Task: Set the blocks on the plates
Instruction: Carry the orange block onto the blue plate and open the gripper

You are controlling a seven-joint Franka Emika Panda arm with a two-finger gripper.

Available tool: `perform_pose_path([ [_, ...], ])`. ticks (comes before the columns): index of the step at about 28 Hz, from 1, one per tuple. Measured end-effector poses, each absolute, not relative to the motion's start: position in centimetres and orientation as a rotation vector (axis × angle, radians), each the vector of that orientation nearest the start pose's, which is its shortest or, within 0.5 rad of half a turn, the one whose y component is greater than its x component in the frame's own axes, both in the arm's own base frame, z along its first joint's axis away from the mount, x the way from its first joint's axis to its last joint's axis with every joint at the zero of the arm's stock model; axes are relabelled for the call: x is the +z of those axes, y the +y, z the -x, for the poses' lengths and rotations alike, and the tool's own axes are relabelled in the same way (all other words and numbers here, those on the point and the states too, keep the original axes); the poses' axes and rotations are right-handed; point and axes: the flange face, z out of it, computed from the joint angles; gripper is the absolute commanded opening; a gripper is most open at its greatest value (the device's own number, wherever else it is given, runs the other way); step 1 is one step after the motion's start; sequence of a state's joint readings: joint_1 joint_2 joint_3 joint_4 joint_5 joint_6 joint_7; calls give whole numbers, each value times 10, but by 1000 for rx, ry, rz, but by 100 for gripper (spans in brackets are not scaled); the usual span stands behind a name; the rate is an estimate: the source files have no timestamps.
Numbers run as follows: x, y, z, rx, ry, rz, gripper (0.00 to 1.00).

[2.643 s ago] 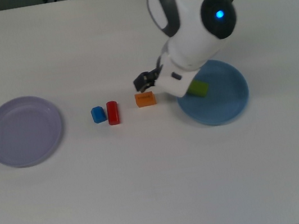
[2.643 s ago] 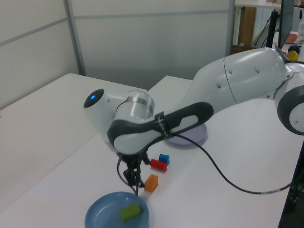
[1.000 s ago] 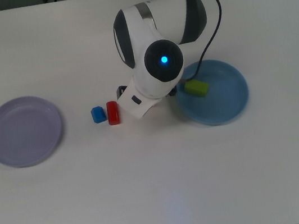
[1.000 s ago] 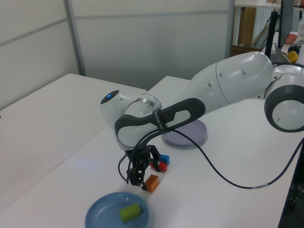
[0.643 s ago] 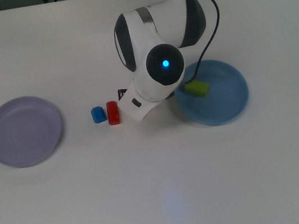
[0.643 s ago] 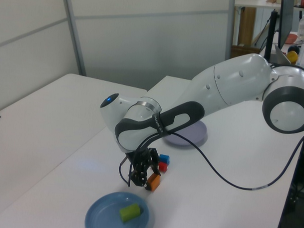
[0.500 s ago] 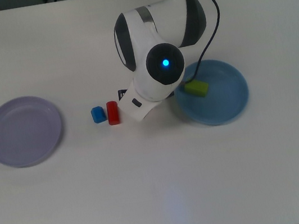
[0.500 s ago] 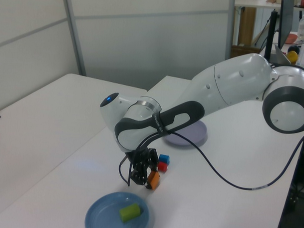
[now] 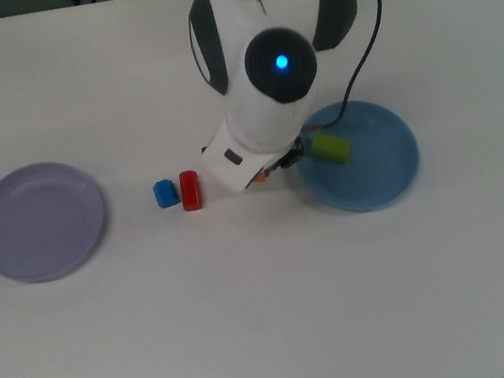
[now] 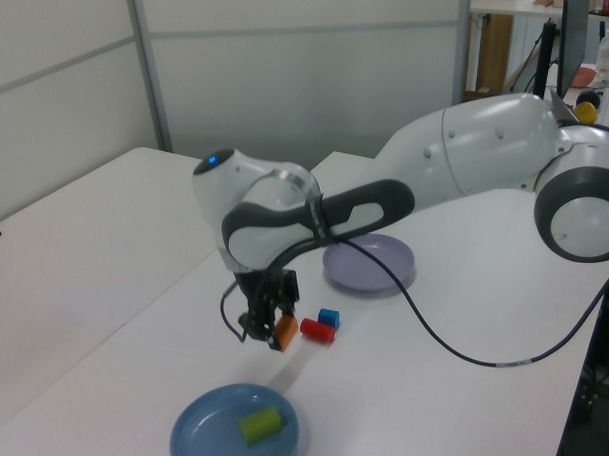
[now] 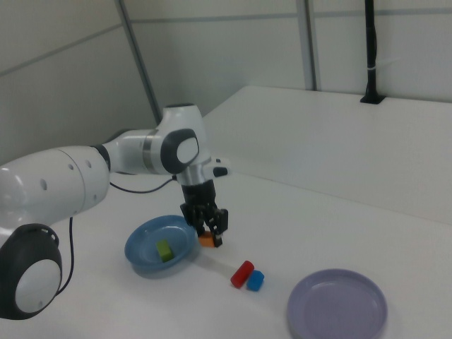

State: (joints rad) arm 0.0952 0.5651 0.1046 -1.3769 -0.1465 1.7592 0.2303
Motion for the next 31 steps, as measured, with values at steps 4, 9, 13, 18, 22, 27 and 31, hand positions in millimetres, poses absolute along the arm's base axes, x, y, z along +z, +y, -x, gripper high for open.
perform_pose_path([
  [4, 396, 137, -682, 199, -58, 3231, 0],
  [9, 400, 178, -677, 129, -155, 3195, 0],
  [13, 391, 206, -679, 48, -212, 3173, 6],
  [18, 362, 221, -682, 22, -235, 3160, 9],
  [22, 342, 227, -680, 45, -264, 3170, 11],
  [27, 330, 238, -673, 76, -297, 3173, 39],
  [31, 324, 246, -667, 95, -323, 3176, 100],
])
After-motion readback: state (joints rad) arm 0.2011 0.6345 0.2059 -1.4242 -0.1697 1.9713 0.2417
